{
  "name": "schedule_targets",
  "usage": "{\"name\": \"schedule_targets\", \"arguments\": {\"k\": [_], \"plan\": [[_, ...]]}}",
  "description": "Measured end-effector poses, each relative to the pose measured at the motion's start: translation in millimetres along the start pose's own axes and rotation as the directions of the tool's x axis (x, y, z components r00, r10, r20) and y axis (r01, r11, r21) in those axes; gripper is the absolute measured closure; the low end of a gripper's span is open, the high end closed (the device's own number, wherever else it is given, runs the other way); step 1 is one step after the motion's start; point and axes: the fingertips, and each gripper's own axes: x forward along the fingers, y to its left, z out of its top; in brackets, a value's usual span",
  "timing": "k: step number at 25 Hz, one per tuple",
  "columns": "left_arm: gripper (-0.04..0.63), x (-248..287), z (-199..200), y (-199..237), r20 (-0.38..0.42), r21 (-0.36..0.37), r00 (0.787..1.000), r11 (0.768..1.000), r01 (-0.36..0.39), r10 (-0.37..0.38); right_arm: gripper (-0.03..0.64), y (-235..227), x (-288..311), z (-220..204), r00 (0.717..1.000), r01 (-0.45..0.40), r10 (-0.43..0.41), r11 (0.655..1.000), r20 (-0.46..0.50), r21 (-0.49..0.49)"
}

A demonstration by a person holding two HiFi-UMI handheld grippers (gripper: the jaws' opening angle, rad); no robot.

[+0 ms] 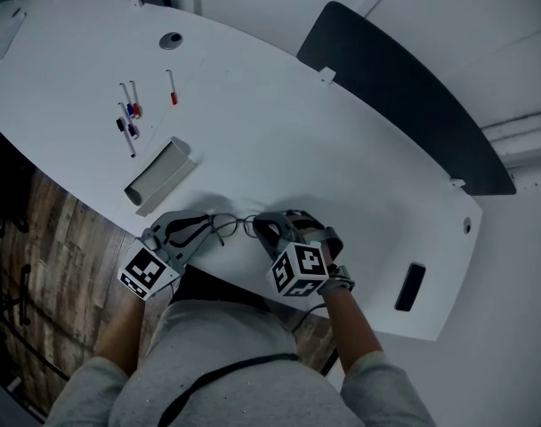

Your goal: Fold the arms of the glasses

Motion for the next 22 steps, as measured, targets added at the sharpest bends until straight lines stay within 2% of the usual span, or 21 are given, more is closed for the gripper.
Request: {"name": "schedule_targets", "arguments": {"k": [7, 22], "plan": [[0.548, 0, 5, -2, 0.014, -0.005, 1.000, 1.000, 0.010, -0.010, 0.586, 1, 9, -2, 0.996, 0.007, -0.015, 0.995, -0.083, -0.095], [0.546, -1, 0, -5, 0.029, -0.031, 1.000, 0.999, -0.006, 0.007, 0.586, 1, 21, -6, 0.982, 0.003, -0.051, 0.967, -0.181, -0.254]]}}
